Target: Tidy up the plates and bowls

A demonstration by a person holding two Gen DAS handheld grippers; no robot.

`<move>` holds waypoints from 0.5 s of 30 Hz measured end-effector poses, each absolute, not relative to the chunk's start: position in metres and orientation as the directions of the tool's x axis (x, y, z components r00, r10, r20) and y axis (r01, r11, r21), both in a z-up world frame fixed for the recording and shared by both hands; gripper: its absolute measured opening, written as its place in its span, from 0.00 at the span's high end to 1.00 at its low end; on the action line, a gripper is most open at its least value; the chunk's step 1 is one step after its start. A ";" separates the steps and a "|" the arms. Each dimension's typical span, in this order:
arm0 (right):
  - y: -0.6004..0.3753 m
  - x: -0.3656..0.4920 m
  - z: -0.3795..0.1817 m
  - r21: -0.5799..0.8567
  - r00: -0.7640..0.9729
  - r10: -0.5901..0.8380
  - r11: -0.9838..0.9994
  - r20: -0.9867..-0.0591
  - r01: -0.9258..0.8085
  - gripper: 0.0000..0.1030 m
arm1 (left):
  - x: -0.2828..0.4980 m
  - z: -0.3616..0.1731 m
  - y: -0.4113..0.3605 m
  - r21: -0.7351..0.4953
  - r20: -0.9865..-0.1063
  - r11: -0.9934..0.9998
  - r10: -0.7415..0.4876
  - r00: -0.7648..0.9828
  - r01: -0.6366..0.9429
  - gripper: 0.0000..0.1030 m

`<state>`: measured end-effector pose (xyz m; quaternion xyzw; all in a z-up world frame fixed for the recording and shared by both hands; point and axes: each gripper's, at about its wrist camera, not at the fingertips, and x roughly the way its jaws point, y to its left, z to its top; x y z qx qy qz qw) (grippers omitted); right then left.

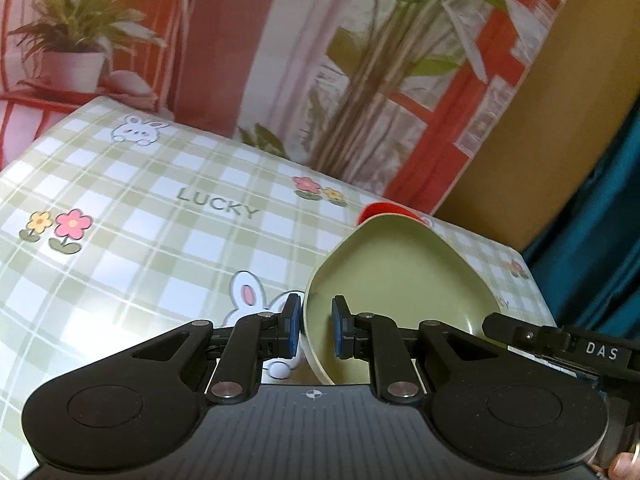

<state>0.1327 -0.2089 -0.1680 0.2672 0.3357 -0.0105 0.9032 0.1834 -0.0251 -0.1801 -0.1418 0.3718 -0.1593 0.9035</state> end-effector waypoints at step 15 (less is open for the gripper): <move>-0.246 0.088 -0.175 0.517 0.804 0.113 0.815 -0.584 0.261 0.86 | 0.181 -0.178 -0.073 -0.337 -0.651 0.900 -0.436 0.622 0.278 0.83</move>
